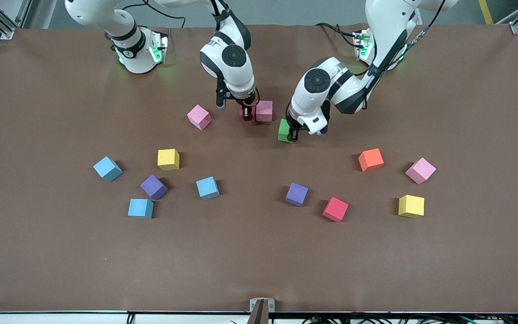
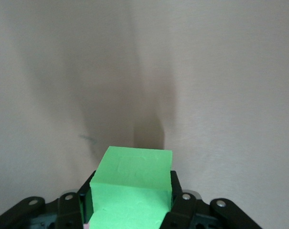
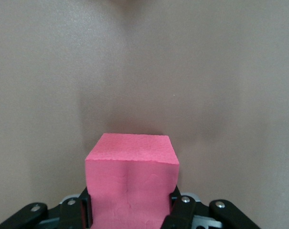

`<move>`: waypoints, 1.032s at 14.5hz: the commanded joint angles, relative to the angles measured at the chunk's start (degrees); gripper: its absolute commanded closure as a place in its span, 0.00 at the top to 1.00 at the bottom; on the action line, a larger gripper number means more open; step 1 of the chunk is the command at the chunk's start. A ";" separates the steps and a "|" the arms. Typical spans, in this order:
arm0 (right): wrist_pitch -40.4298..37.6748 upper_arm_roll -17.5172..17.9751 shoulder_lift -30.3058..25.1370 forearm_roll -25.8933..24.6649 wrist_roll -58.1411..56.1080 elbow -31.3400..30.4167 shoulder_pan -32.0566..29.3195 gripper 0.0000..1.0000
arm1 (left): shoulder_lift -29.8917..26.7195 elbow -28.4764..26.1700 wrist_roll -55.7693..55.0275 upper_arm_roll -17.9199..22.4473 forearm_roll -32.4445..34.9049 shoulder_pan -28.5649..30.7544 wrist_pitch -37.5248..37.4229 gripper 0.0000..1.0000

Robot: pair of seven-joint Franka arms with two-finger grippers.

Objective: Arrange 11 blocks into digit 3
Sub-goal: 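Place the green cube beside the pink cube with the left gripper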

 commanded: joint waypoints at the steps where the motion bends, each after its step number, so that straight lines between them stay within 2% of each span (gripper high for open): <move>1: 1.71 -0.28 1.91 0.46 1.69 0.11 1.47 0.38 | -2.71 -2.87 -8.20 -2.16 0.57 0.35 1.55 0.24; 2: 1.28 -0.28 1.83 0.46 1.69 0.11 1.38 0.51 | -2.71 -3.05 -9.80 -2.25 0.57 0.27 1.56 0.24; 3: 0.92 -0.37 1.82 0.46 1.69 0.11 1.30 0.79 | -2.80 -3.23 -10.77 -2.33 0.57 0.27 1.56 0.24; 4: 0.66 -0.37 1.74 0.37 1.60 0.11 1.30 1.00 | -2.80 -3.66 -11.39 -2.33 0.57 0.27 1.56 0.24; 10: -3.72 -0.54 -2.73 0.28 0.72 0.02 -0.19 1.00 | -2.54 -6.21 -17.01 -3.82 0.57 0.26 1.38 0.25; 15: -8.74 -0.63 -6.34 -0.24 -8.05 -0.68 -2.48 1.00 | -3.42 -7.62 -19.39 -5.76 0.57 0.18 1.47 0.24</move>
